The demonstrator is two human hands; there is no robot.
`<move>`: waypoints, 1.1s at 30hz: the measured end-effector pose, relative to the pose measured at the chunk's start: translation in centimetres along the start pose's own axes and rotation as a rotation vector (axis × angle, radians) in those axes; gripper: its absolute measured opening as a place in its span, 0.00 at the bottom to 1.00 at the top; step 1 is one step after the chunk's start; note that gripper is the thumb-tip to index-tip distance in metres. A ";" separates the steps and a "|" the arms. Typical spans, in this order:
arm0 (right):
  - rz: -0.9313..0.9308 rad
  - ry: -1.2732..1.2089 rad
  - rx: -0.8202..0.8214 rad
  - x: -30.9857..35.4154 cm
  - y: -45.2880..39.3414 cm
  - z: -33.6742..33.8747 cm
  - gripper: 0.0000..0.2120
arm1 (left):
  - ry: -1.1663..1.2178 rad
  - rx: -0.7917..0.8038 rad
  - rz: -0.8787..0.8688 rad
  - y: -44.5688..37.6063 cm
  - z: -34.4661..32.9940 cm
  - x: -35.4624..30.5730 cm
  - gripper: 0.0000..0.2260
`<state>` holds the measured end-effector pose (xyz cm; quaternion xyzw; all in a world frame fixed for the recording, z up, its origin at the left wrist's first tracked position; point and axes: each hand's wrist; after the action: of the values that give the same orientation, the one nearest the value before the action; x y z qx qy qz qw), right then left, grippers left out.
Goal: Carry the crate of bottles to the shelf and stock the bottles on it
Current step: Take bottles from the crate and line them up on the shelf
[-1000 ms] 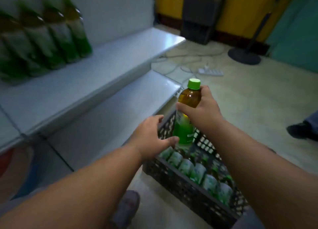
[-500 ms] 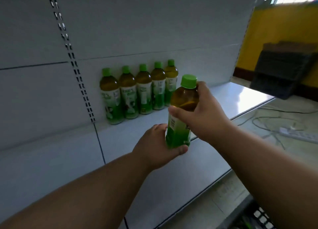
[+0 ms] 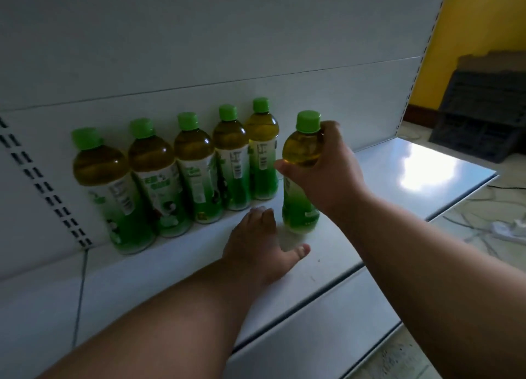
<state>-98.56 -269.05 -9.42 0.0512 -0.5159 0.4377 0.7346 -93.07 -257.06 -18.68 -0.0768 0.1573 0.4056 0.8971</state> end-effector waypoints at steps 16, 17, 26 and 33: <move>-0.133 0.200 0.074 -9.4 -1.3 -3.2 0.22 | -0.238 0.108 0.007 -2.5 -2.5 0.9 0.44; -0.130 0.205 0.077 -9.5 -2.1 -3.5 0.21 | -0.255 0.115 0.011 -2.6 -2.5 0.9 0.44; -0.195 0.248 0.119 -9.8 -8.4 -5.7 0.24 | -0.262 0.130 0.027 -2.5 -2.3 0.7 0.44; -0.291 0.136 0.058 -10.0 -8.7 -7.0 0.25 | -0.245 0.136 0.020 -2.6 -2.5 0.6 0.44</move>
<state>-88.41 -276.60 -17.44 0.1168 -0.4392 0.3439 0.8217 -91.30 -259.00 -21.22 0.0358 0.0746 0.4094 0.9086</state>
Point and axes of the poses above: each hand's wrist, its own y-axis away from the middle knuckle, its own z-axis out of the back of the hand, x = y × z
